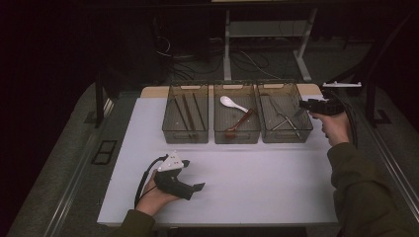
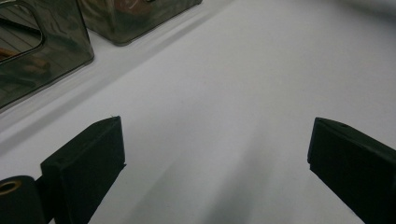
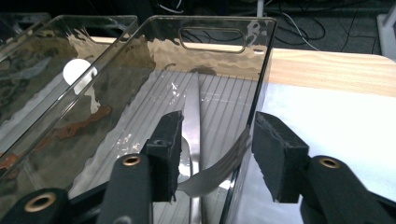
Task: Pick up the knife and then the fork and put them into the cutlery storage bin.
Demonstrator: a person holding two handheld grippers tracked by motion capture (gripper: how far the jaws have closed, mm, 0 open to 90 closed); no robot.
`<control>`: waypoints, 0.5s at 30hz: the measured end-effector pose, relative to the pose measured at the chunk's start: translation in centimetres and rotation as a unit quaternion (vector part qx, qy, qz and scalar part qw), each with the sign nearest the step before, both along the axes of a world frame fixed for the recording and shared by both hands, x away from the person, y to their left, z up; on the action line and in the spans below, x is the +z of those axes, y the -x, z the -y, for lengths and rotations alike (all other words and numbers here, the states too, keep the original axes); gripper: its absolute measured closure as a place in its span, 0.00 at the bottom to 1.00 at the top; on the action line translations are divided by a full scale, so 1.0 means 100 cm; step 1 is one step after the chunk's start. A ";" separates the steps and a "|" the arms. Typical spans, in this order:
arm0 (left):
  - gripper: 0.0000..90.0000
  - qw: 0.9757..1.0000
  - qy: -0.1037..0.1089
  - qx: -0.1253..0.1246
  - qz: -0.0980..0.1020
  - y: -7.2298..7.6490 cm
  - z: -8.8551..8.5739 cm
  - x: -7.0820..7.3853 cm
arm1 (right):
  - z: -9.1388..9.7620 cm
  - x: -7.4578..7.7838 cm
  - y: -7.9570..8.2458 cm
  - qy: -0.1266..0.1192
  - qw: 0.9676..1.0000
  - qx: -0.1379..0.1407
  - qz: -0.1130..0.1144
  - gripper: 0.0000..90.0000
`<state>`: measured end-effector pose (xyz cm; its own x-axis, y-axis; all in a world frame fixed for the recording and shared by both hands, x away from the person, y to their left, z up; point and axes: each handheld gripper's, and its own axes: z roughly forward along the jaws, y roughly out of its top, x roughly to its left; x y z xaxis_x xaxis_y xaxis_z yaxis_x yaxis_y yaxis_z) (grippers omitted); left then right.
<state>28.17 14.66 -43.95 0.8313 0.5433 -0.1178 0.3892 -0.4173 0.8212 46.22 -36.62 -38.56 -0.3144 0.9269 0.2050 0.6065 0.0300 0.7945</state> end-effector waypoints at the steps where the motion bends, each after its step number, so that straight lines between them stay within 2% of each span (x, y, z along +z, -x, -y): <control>1: 0.03 1.000 -0.001 0.000 0.002 0.000 0.000 0.000 | 0.001 0.000 0.002 -0.002 1.000 0.000 0.004 0.54; 8: 0.02 1.000 -0.005 0.006 0.008 -0.001 -0.004 0.003 | 0.002 0.011 0.019 -0.008 0.999 0.015 0.036 0.47; 11: 0.01 1.000 -0.006 0.008 0.009 -0.001 -0.005 0.003 | 0.000 0.018 0.031 -0.016 0.998 0.036 0.042 0.43; 15: 0.00 1.000 -0.014 0.006 0.004 -0.001 -0.006 0.002 | -0.008 0.021 0.049 -0.013 0.997 0.064 0.050 0.40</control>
